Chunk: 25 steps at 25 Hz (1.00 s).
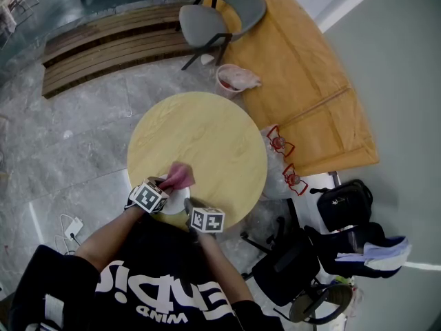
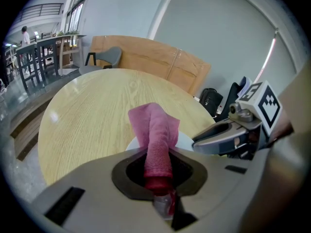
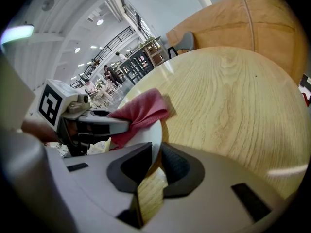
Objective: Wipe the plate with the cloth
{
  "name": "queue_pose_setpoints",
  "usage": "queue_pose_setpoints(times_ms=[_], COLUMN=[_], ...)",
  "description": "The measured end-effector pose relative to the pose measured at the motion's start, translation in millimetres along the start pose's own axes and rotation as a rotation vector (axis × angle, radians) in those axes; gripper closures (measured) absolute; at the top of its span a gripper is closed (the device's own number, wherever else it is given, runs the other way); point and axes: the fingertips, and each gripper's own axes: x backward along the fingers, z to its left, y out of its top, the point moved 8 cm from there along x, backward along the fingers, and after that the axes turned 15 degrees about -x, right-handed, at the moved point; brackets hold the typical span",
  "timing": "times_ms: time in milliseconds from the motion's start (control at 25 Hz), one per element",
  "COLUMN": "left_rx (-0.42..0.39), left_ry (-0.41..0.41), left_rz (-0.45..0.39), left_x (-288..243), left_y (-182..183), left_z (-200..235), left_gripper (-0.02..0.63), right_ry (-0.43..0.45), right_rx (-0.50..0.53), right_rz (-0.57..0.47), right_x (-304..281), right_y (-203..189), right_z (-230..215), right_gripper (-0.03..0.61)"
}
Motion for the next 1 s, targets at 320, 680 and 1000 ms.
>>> queue_pose_setpoints(times_ms=[320,680,1000], left_rx=[-0.005,0.020,-0.008], left_ry=[0.026,0.095,0.023], left_rz=[0.018,0.005,-0.082], left_x=[14.3,28.5,55.1], left_y=[-3.1,-12.9,6.3], left_z=[5.2,17.7,0.1], left_gripper=[0.561,0.561,0.561], right_ry=[0.004,0.005,0.014], right_rx=[-0.014,-0.016,-0.041], right_rz=[-0.010,-0.012,-0.030], right_x=[0.8,1.1,2.0], right_y=[0.2,0.1,-2.4], right_z=[-0.1,0.0,-2.2], right_gripper=[0.500,0.500,0.500])
